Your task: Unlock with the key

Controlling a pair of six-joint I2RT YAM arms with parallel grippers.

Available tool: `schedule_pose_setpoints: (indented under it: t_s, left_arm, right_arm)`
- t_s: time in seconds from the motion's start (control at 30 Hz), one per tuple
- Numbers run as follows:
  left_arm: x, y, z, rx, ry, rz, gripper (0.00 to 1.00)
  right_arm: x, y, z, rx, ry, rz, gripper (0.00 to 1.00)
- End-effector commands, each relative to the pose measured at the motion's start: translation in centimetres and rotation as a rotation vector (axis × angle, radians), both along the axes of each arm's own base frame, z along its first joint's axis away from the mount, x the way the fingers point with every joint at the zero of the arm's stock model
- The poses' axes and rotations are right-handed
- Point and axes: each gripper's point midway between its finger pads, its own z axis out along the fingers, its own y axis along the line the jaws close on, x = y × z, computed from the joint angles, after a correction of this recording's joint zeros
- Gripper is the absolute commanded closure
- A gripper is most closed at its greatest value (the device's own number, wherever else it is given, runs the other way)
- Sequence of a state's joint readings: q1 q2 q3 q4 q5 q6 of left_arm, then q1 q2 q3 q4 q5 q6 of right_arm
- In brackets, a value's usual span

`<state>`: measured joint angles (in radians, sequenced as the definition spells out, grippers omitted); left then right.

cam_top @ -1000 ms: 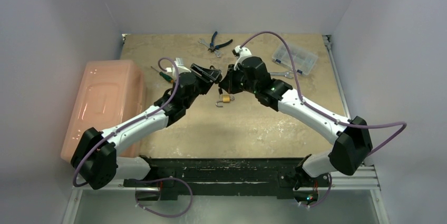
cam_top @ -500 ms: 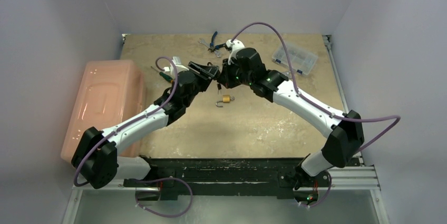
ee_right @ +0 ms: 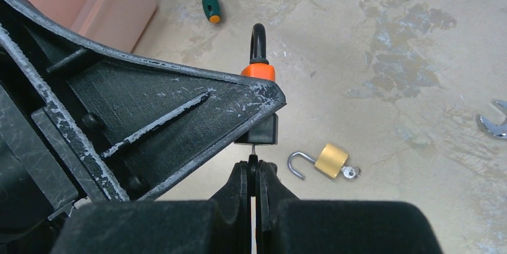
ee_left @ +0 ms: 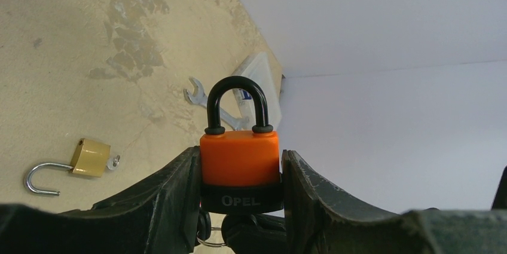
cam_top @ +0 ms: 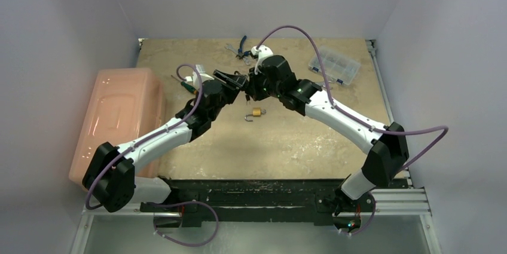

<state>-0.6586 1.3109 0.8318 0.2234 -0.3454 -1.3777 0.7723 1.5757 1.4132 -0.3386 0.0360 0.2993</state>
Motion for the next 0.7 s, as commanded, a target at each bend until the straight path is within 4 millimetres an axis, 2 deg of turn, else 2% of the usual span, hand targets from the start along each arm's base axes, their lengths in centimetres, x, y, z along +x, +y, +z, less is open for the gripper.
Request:
schedule_pose_setpoints:
  t_s: [0.0,0.57,0.67]
  left_arm:
    - [-1.8,-3.6,3.1,-0.094,-0.043,-0.163,1.00]
    - [-1.9,-3.4,4.0,-0.087,-0.078,-0.167,1.00]
    - [-1.9,-3.4,4.2,-0.083,-0.090,-0.168,1.00]
  right_arm:
    - [1.7,1.2,7.5,0.249,-0.169,-0.048,1.00]
    - [1.8,0.1,7.9,0.363,-0.131,-0.041,1.00]
    - [2.0,-0.1,8.6,0.397,-0.140,-0.036,1.00]
